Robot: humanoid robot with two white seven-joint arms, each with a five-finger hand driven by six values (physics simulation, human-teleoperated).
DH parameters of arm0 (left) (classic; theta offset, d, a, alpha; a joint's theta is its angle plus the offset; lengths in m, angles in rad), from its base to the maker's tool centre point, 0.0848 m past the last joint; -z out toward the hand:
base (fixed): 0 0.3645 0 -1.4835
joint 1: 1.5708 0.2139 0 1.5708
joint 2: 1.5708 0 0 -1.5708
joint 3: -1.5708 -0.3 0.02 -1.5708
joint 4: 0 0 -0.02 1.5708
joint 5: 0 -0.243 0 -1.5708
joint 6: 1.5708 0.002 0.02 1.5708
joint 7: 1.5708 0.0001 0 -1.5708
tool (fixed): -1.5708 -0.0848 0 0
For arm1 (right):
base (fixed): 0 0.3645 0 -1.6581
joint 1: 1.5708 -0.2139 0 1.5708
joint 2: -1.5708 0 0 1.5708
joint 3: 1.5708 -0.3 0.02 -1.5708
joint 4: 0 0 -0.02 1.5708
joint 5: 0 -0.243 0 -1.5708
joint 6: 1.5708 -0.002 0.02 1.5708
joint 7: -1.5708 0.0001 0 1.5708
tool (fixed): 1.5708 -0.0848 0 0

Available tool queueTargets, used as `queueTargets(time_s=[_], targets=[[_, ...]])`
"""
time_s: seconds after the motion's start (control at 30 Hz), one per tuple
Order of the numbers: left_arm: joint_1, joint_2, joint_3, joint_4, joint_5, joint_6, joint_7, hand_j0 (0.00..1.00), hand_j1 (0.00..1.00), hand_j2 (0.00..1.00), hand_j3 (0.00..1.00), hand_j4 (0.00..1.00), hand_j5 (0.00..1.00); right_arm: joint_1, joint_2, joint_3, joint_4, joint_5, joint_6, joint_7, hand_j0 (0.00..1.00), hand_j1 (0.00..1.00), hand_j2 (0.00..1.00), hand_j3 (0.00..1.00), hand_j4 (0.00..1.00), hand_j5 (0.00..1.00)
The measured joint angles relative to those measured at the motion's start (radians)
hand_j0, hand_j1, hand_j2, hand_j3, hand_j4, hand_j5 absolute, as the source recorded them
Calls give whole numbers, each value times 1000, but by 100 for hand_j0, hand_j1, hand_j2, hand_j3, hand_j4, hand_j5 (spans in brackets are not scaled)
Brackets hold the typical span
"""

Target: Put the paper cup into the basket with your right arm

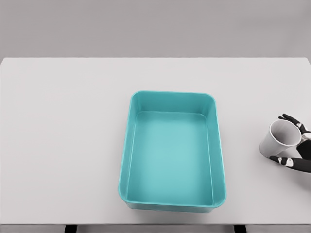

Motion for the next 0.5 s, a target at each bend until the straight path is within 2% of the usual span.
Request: queueTargets(time_s=[0.07, 0.1, 0.13, 0.47, 0.5], targets=[[0, 0, 0, 0, 0, 0, 0, 100, 100, 100, 100, 100, 100, 0, 0, -1, -3, 6, 1, 0, 85, 85, 85, 85, 85, 85], [0, 0, 0, 0, 0, 0, 0, 100, 100, 100, 100, 100, 100, -2, 0, -3, -4, 9, 1, 8, 76, 76, 76, 76, 76, 76], [0, 0, 0, 0, 0, 0, 0, 100, 100, 100, 100, 100, 100, -2, 2, -6, -4, 10, 2, 22, 74, 74, 74, 74, 74, 74], [0, 0, 0, 0, 0, 0, 0, 100, 100, 100, 100, 100, 100, -2, 22, -22, -7, 17, 2, 71, 59, 59, 59, 59, 59, 59], [0, 0, 0, 0, 0, 0, 0, 100, 100, 100, 100, 100, 100, -3, 23, -26, -7, 19, 1, 78, 54, 54, 54, 54, 54, 54]])
